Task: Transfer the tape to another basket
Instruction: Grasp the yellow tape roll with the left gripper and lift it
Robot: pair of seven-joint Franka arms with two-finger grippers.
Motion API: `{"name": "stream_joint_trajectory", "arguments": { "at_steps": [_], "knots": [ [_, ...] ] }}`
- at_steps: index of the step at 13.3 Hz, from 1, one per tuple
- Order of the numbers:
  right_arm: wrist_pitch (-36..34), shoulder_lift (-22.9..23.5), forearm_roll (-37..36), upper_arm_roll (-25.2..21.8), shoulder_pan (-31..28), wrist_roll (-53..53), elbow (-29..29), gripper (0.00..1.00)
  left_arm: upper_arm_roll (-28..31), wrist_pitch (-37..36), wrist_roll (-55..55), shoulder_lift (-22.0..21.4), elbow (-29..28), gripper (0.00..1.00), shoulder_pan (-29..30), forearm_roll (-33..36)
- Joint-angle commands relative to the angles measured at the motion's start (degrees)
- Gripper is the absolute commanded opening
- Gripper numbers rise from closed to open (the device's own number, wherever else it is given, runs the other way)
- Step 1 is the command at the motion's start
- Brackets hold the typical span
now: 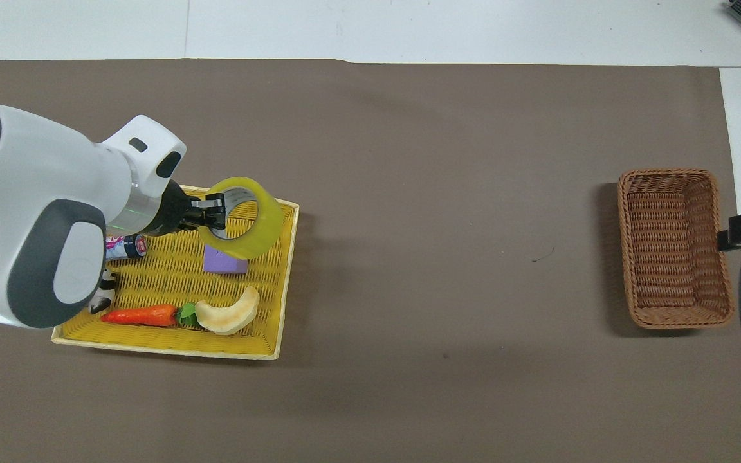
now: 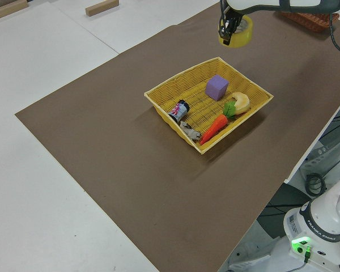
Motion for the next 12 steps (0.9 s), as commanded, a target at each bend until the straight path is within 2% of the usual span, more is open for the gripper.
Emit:
{"name": "stream_joint_trajectory", "arguments": {
  "at_steps": [1,3,6,11,12],
  "knots": [
    [-1.3,0.6,1.1,0.4,-0.8,0.0,1.2,1.00,0.8,5.4,-8.9,0.5,1.1,0.00,-4.9,-0.9],
    [-1.4,0.6,0.6,0.3,-0.8,0.1,1.1,1.00,0.8,9.5,-14.5,0.5,1.1,0.00,-9.1,-1.0],
    [-1.2,-0.5,-0.1,0.8,-0.5,0.2,1.4,1.00,0.8,15.6,-24.3,0.7,1.6,0.00,-12.2,-5.8],
    [5.4,-0.9,1.6,1.1,2.5,2.5,-2.9,1.00,0.4,20.2,-25.5,1.6,2.2,0.00,-17.6,-7.7],
    [6.9,0.0,6.4,1.1,2.8,2.4,-3.4,1.00,0.4,20.3,-25.6,1.8,2.3,0.00,-18.6,-7.7]
  ]
}}
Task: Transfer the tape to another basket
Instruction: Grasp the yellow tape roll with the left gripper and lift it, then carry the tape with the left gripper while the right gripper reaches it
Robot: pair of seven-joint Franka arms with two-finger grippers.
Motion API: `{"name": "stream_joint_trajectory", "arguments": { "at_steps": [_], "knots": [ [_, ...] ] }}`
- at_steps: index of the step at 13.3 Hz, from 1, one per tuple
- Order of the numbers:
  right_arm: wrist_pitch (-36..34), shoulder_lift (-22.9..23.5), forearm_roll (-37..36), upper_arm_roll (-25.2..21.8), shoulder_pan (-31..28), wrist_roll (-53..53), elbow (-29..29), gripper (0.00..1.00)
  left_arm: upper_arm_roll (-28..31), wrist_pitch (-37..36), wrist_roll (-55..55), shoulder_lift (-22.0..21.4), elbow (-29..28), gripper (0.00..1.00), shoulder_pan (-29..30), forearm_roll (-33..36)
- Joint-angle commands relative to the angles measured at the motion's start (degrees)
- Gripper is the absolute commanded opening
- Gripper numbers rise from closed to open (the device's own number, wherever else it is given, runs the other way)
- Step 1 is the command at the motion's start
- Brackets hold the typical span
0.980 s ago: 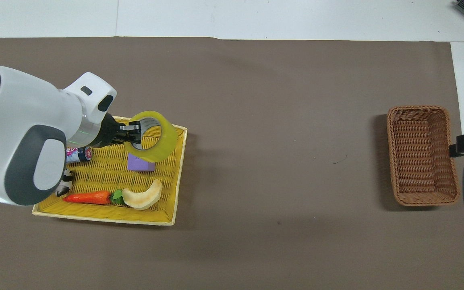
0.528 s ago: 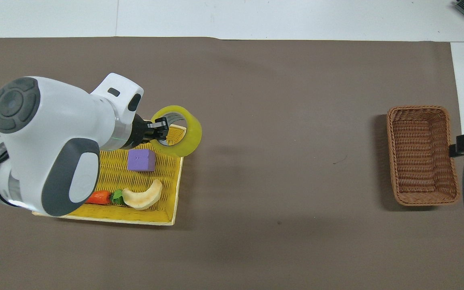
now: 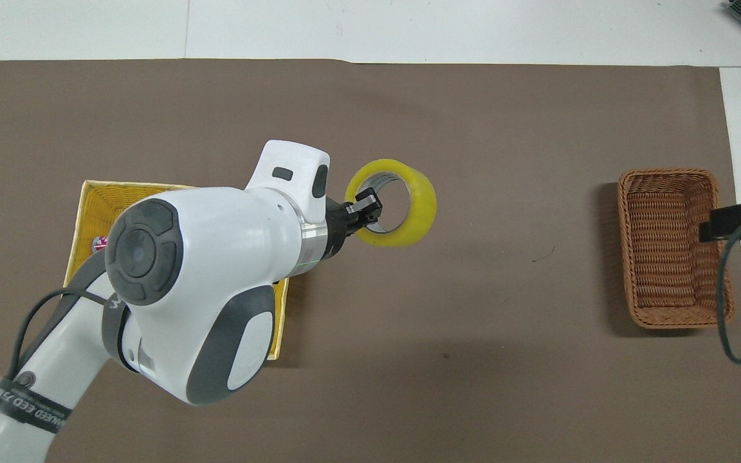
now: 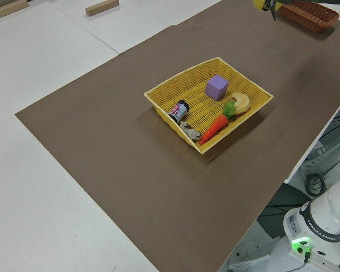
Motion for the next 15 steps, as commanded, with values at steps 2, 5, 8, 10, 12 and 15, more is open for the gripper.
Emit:
{"name": "stream_joint_trajectory", "arguments": {
  "at_steps": [2,5,8,10,12,15],
  "knots": [
    [6.1,1.2,13.8,1.3,3.2,1.6,-2.7,1.00,0.8,2.5,-1.5,1.1,1.1,0.00,-4.3,-1.2],
    [9.0,1.9,23.5,1.5,4.6,-4.3,-6.8,1.00,0.8,5.2,-2.1,2.9,1.4,0.00,-7.0,-1.2],
    [11.8,4.6,29.4,2.3,6.7,-8.2,-8.2,1.00,0.8,9.7,-2.9,4.1,1.5,0.00,-9.4,-1.3],
    [17.5,5.3,30.0,2.4,8.1,-11.5,-9.9,1.00,0.8,13.1,-3.0,4.3,1.6,0.00,-10.5,-1.3],
    [18.0,5.3,29.9,2.2,7.3,-18.2,-11.3,1.00,0.8,16.2,-3.4,4.4,1.5,0.00,-11.0,-1.4],
    [18.4,5.2,29.9,2.2,6.4,-20.2,-11.6,1.00,0.7,16.9,-3.3,4.1,1.4,0.00,-10.7,-1.6]
  ]
}}
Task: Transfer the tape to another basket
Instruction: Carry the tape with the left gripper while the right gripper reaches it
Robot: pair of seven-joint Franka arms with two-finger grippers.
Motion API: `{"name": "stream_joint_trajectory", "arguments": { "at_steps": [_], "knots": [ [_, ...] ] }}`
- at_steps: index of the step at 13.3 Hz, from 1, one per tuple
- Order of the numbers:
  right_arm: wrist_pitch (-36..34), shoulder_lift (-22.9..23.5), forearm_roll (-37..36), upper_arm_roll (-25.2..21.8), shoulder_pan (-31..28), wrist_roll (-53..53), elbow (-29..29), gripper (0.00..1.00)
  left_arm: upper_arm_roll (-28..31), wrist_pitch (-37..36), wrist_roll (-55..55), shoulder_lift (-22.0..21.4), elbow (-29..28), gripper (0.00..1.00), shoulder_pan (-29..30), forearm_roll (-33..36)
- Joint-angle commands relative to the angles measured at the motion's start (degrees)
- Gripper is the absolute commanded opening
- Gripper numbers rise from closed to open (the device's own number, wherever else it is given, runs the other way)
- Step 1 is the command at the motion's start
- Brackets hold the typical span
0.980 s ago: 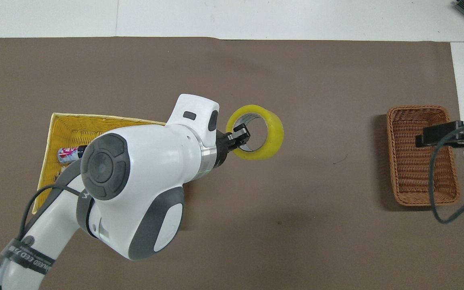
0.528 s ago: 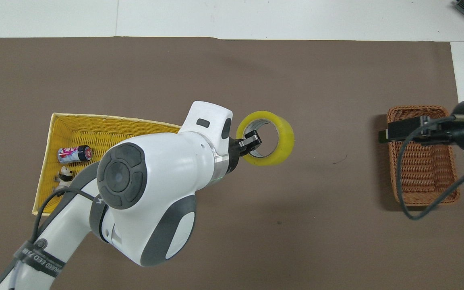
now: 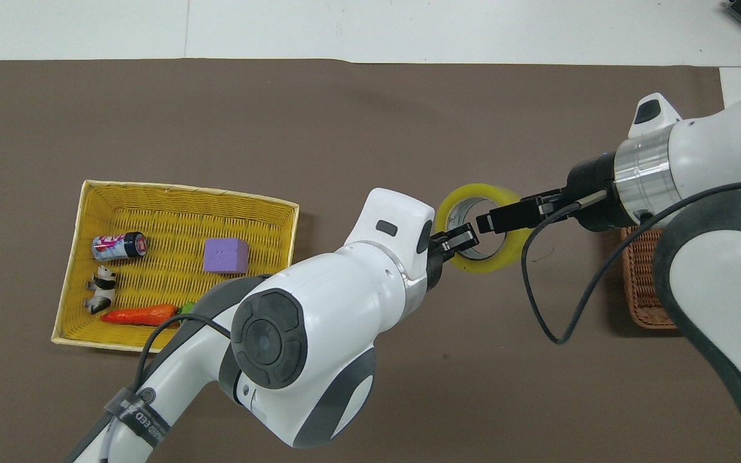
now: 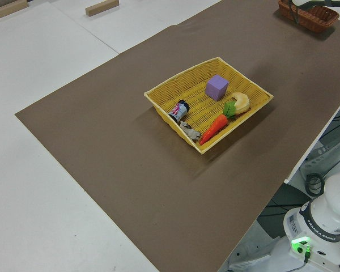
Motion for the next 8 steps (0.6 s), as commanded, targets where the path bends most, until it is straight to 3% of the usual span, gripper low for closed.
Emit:
{"name": "stream_joint_trajectory", "arguments": {
  "at_steps": [1,2,3,4,8],
  "knots": [
    [1.1,-1.2,1.5,0.3,-1.0,-2.5,-1.7,1.00,0.8,1.4,-0.2,0.2,1.1,0.00,-0.6,-2.2],
    [1.2,-1.2,1.5,0.3,-0.9,-2.5,-1.7,0.76,0.8,2.6,-0.2,0.2,1.1,0.00,-0.6,-2.8],
    [1.2,-1.2,1.6,0.4,-0.9,-2.4,-1.6,0.32,0.9,2.9,-0.2,0.2,1.1,0.00,-0.6,-2.8],
    [1.1,-1.2,1.6,0.4,-0.9,-2.2,-1.6,0.01,0.9,3.0,-0.2,0.3,1.2,0.00,-0.6,-2.8],
    [1.8,-0.9,1.9,0.4,-0.9,-0.7,-1.3,0.00,0.8,5.0,-0.2,0.3,1.2,0.00,-0.9,-3.0]
  ]
}}
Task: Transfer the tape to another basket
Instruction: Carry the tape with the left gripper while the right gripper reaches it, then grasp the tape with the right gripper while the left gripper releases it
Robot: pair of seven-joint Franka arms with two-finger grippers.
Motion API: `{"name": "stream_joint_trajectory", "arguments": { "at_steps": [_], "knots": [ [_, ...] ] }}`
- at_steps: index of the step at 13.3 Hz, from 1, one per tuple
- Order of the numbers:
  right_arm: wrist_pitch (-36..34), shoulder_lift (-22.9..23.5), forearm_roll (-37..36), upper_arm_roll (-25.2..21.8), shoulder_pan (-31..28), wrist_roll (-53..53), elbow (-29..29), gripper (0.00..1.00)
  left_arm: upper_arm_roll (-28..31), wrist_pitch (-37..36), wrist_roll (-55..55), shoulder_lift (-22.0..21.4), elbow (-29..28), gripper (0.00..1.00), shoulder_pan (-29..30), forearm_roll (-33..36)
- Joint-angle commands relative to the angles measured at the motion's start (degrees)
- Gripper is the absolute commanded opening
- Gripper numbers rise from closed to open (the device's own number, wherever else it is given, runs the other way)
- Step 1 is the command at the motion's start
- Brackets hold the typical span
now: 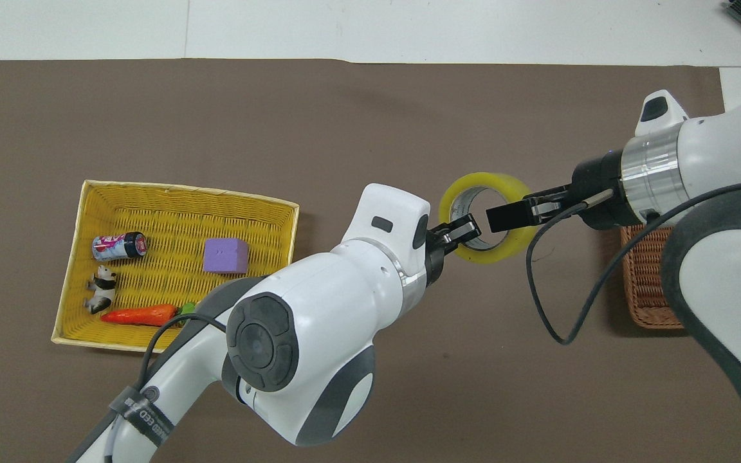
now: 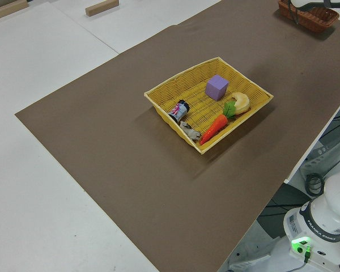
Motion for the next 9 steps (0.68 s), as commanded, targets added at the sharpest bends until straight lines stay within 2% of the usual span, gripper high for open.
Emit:
{"name": "stream_joint_trajectory", "arguments": {
  "at_steps": [1,2,5,9],
  "knots": [
    [1.2,-0.5,1.2,0.0,-0.6,-0.1,-1.2,0.00,1.0,1.2,0.3,-0.3,1.0,0.50,-0.7,-1.3],
    [1.2,-0.6,1.2,0.0,-0.6,0.7,-1.0,0.00,1.0,1.0,-0.2,-0.7,1.0,1.00,-0.6,-1.4],
    [1.0,-0.5,1.4,-0.4,-1.4,1.5,-0.4,0.00,1.1,-0.8,-3.7,-3.2,0.1,1.00,0.2,-1.7],
    [-0.3,-0.6,3.7,-0.4,-6.3,-0.3,-0.2,0.00,1.3,-12.6,-4.1,-6.8,0.3,1.00,3.8,-2.6]
  ]
}}
